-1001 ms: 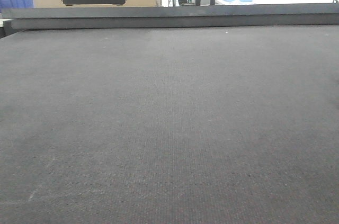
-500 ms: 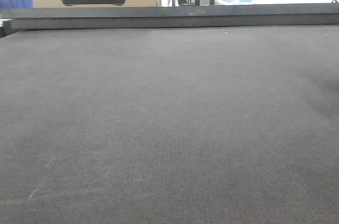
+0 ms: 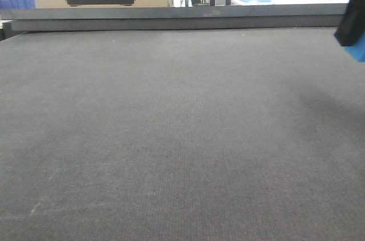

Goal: Grab block from conveyor and place in blue bin
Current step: 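Grasp the green block with the left gripper and lift it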

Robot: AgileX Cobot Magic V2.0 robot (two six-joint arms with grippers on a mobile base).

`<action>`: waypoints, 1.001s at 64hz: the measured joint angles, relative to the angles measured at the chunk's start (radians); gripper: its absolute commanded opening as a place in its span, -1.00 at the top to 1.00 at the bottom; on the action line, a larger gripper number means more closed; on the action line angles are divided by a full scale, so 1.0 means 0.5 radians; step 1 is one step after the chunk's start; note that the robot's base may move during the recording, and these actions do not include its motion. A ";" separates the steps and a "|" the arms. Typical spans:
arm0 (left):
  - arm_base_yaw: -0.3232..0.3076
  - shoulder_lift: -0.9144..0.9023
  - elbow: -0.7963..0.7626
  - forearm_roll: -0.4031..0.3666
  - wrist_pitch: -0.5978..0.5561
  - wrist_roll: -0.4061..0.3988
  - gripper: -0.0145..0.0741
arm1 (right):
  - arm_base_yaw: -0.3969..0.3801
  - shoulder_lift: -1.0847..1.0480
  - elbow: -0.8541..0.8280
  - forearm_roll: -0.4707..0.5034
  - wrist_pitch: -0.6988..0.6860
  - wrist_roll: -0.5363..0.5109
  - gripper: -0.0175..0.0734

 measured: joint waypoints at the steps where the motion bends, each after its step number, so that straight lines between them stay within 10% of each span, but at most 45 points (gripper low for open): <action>1: 0.016 0.017 -0.004 0.001 -0.009 0.000 -0.57 | 0.006 0.000 0.000 0.000 0.000 0.000 0.97; 64: 0.197 0.807 0.027 0.007 -0.372 0.011 -0.56 | 0.036 0.000 0.000 0.000 -0.086 -0.005 0.97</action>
